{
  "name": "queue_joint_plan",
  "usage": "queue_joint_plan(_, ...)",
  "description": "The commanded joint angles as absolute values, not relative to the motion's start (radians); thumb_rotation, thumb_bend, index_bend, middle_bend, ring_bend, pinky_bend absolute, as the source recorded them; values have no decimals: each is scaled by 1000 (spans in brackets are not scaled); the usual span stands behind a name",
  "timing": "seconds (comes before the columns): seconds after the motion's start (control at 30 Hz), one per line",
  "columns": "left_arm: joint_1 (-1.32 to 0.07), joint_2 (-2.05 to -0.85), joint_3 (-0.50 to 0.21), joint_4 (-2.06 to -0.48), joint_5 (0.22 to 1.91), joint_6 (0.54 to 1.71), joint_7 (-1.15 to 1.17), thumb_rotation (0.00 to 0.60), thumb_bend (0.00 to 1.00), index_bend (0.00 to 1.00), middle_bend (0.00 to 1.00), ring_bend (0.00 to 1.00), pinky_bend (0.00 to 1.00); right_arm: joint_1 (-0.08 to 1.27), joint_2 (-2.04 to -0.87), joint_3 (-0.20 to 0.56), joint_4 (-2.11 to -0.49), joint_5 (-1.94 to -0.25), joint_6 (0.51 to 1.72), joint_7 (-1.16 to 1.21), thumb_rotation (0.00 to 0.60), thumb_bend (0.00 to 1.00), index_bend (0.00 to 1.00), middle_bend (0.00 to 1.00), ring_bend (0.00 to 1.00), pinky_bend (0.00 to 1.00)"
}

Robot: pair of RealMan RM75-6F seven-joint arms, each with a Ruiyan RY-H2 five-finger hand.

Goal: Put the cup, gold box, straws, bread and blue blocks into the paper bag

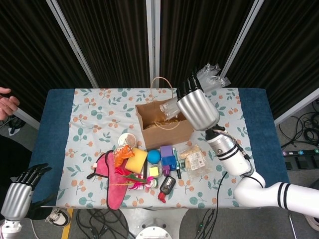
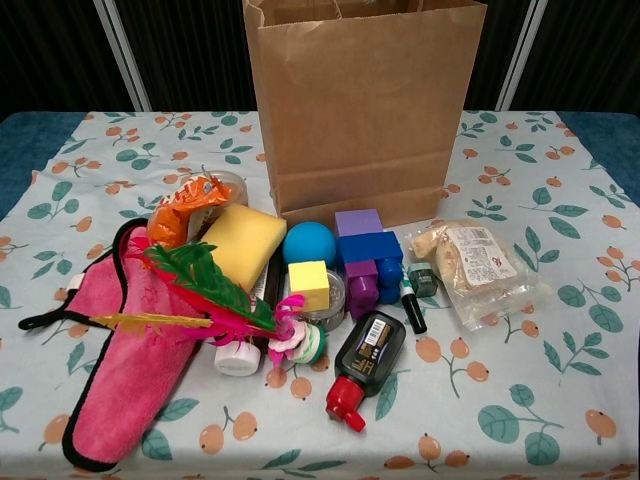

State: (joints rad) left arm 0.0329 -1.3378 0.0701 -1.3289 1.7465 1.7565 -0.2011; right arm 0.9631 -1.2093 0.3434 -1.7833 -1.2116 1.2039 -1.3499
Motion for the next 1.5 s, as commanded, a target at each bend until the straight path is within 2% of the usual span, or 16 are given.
queue_joint_plan(0.03,33,-1337,70,-1329,1746,1757,-204,600,172,294,313,214,261,976,-1222,338,-1776,-1183,1198,-1375,600,210,578,457,325,186)
queue_joint_plan(0.1,33,-1337,70,-1329,1747,1757,-206,600,173,294,313,214,261,980,-1223,334,-1783,-1150,1197,-1403,600,158,485,409,248,125)
queue_joint_plan(0.17,33,-1336,70,-1329,1747,1757,-207,600,172,294,313,215,261,982,-1226,334,-1802,-1093,1210,-1450,600,65,287,303,101,33)
queue_joint_plan(0.23,33,-1336,70,-1329,1747,1758,-207,600,172,294,313,214,261,988,-1229,336,-1828,-1040,1228,-1494,600,10,107,185,11,0)
queue_joint_plan(0.3,33,-1336,70,-1329,1746,1757,-207,600,173,294,313,215,261,994,-1230,337,-1842,-1016,1240,-1510,600,0,14,117,0,0)
queue_joint_plan(0.67,34,-1336,68,-1331,1744,1757,-206,600,173,294,313,215,261,985,-1199,325,-1898,-1074,1308,-1422,600,0,0,107,0,0)
queue_joint_plan(0.87,32,-1338,70,-1333,1751,1757,-203,600,172,294,313,214,261,884,-1067,333,-2032,-1131,1406,-1299,600,0,0,136,0,0)
queue_joint_plan(1.0,32,-1339,70,-1334,1753,1758,-200,600,172,294,313,214,261,755,-968,296,-2088,-1115,1457,-1143,600,0,0,152,0,0)
queue_joint_plan(1.2,31,-1339,68,-1337,1757,1760,-187,600,172,294,313,214,261,569,-927,187,-1966,-1137,1434,-756,600,0,0,157,0,0)
queue_joint_plan(1.5,28,-1343,76,-1340,1765,1748,-159,600,173,294,313,214,261,430,-1095,65,-1659,-1242,1282,-162,600,0,10,178,0,0)
